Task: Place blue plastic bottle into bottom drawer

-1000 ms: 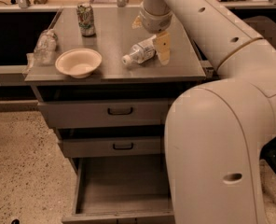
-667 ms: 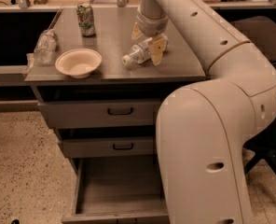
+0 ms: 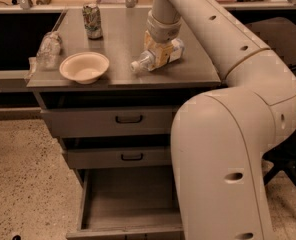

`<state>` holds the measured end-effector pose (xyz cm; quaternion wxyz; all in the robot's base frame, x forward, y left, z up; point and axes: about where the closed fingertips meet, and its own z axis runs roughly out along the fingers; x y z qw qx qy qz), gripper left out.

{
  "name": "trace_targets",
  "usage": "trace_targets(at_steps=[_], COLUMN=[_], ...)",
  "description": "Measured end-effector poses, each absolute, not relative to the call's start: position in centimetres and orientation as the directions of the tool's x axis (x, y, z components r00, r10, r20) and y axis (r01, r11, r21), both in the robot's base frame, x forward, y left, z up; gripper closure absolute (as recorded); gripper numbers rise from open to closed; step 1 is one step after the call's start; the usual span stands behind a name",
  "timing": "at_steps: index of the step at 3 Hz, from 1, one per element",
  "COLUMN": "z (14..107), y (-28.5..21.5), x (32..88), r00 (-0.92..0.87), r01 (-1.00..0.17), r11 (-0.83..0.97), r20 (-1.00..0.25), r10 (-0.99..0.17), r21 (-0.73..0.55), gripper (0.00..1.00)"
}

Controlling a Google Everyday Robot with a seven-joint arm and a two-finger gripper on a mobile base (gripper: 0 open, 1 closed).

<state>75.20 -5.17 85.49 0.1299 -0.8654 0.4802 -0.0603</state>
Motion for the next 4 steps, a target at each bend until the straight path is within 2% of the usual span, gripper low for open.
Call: trace_targets(at_steps=[1,2,3,4], z=[88.7,91.6,93.9,92.4], y=[-5.1,-5.4,-7.7,-8.3], x=[72.5,69.7,64.5,65.0], r00=[0.554,0.485,0.268,0.223], r01=[-0.790,-0.830,-0.915,-0.930], r11=[-0.470,-0.350,-0.058,-0.024], r20=[-0.131,-0.251,-0.492,-0.514], r10=[-0.822,-0.838,-0.829,-0.828], r21=[-0.394,-0.435,-0.400,-0.366], gripper=[0.99,1.00,1.00,1.00])
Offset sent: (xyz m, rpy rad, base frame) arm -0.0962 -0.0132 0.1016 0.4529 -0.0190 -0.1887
